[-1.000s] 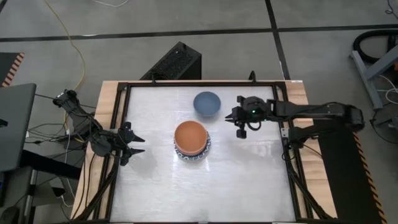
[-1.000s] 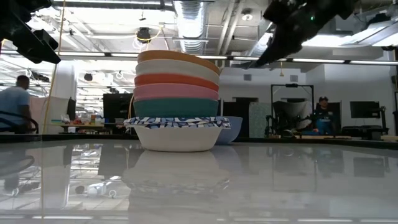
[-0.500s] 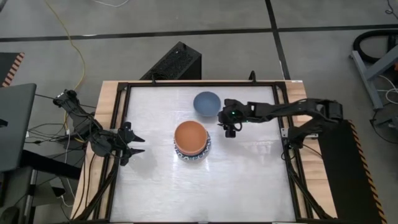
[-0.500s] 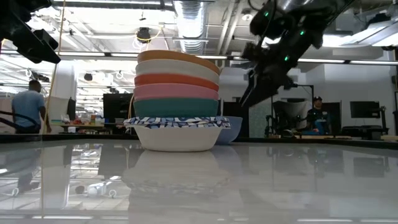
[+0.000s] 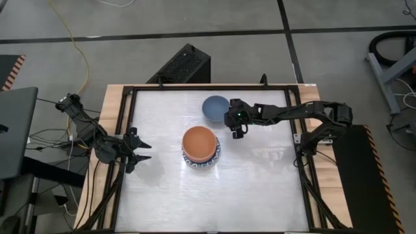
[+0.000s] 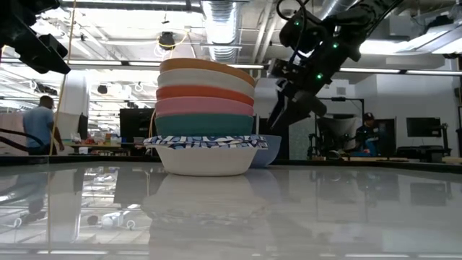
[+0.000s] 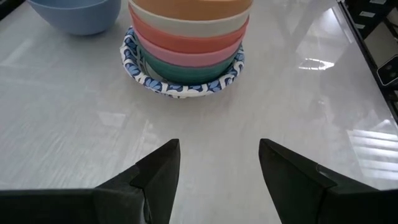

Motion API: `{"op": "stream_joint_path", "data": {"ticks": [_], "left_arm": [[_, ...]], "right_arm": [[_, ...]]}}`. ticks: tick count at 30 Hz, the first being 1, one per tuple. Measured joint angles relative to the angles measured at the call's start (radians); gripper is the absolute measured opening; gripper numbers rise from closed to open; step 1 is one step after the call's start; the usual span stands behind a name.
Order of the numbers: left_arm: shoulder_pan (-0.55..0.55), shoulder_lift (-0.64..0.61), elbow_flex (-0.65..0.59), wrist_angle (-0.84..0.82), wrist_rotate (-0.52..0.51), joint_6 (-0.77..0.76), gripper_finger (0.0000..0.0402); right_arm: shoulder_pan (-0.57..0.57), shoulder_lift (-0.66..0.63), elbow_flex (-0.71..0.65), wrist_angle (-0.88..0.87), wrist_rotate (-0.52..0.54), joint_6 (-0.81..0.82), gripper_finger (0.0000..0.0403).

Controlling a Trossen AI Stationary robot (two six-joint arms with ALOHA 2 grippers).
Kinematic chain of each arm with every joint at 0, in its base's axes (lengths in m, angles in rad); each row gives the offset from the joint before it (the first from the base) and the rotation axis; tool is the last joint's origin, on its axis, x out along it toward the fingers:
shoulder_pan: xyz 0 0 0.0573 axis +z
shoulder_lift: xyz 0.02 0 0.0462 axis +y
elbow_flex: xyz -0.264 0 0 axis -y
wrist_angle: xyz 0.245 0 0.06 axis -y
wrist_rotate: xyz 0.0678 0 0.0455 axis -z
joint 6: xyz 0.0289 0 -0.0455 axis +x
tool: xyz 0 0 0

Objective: Nest bowls inside each other
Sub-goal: Stack the blue bowl on top of the light orange bowl

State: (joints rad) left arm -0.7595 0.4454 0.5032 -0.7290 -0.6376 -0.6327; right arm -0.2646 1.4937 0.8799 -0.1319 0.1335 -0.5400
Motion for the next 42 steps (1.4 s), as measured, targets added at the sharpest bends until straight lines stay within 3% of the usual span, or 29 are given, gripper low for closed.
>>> {"op": "stream_joint_path", "data": {"ticks": [8,18,24,33,42], "left_arm": [[0.000,0.000,0.000,0.001,0.000,0.000,0.0208],[0.000,0.000,0.000,0.001,0.000,0.000,0.0208],[0.000,0.000,0.000,0.001,0.000,0.000,0.0208],[0.000,0.000,0.000,0.001,0.000,0.000,0.0208],[0.000,0.000,0.000,0.001,0.000,0.000,0.0208]], "right_arm": [[0.000,0.016,0.000,-0.019,-0.003,-0.019,0.0228],[0.000,0.123,0.000,0.009,0.029,-0.041,0.0220],[0.002,0.146,0.000,0.004,0.124,-0.071,0.0164],[0.002,0.143,0.000,0.003,0.140,-0.062,0.0021],[0.003,0.142,0.000,0.003,0.176,0.000,0.0012]]}}
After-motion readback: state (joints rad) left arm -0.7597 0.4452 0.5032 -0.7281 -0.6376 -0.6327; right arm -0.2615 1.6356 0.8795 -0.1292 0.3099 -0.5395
